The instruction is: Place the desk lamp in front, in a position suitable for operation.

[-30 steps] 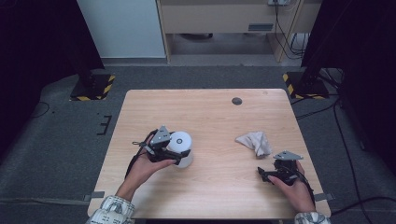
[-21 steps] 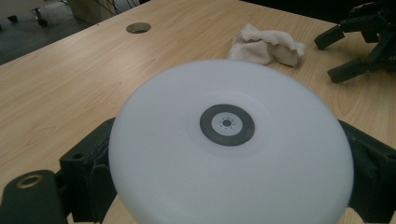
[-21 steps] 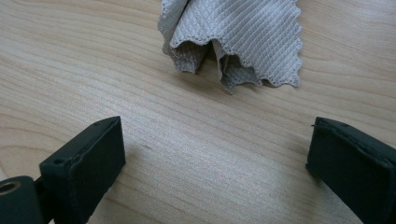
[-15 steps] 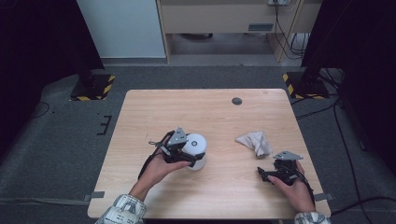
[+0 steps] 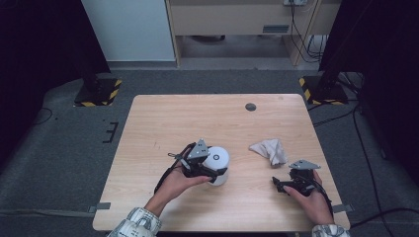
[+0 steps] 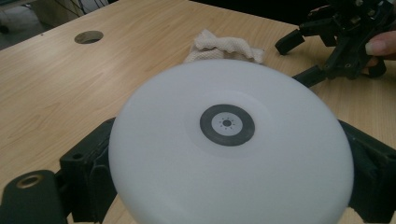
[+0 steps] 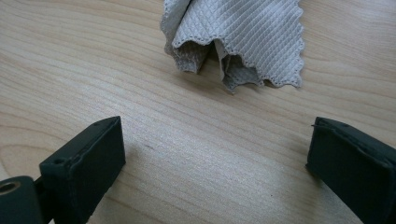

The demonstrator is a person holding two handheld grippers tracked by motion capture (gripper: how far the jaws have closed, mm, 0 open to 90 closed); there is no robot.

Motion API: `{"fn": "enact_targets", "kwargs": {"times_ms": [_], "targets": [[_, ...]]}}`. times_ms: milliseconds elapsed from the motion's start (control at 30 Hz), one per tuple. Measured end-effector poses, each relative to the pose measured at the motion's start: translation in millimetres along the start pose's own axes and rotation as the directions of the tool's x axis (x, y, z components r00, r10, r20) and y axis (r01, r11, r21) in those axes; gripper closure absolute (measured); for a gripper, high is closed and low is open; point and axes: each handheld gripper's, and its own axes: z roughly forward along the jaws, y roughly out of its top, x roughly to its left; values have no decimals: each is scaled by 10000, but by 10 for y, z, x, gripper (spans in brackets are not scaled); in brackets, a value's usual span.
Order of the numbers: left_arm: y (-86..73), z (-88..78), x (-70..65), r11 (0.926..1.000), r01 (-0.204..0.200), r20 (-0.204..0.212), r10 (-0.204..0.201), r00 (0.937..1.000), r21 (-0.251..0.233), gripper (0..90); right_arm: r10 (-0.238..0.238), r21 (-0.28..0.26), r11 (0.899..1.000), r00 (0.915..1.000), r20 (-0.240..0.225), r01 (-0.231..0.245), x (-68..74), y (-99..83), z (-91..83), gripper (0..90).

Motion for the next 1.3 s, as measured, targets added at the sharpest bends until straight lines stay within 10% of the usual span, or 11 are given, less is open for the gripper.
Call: {"fn": "enact_targets", "kwargs": {"times_ms": [967, 1133, 1300], "targets": [[-123, 59, -86, 9991, -265, 161, 271, 9995, -317, 10, -67, -55, 10000, 9999, -108, 66, 8, 39, 0, 75], [-150, 27, -81, 9988, -295, 88, 299, 9995, -379, 5, -125, -1142, 9934, 9993, -359, 84, -26, 152, -131, 76], [-187, -13, -70, 9991, -240, 85, 244, 9997, -362, 6, 2, -1919, 9814, 9989, -468, -92, -96, 348, -236, 264]]}}
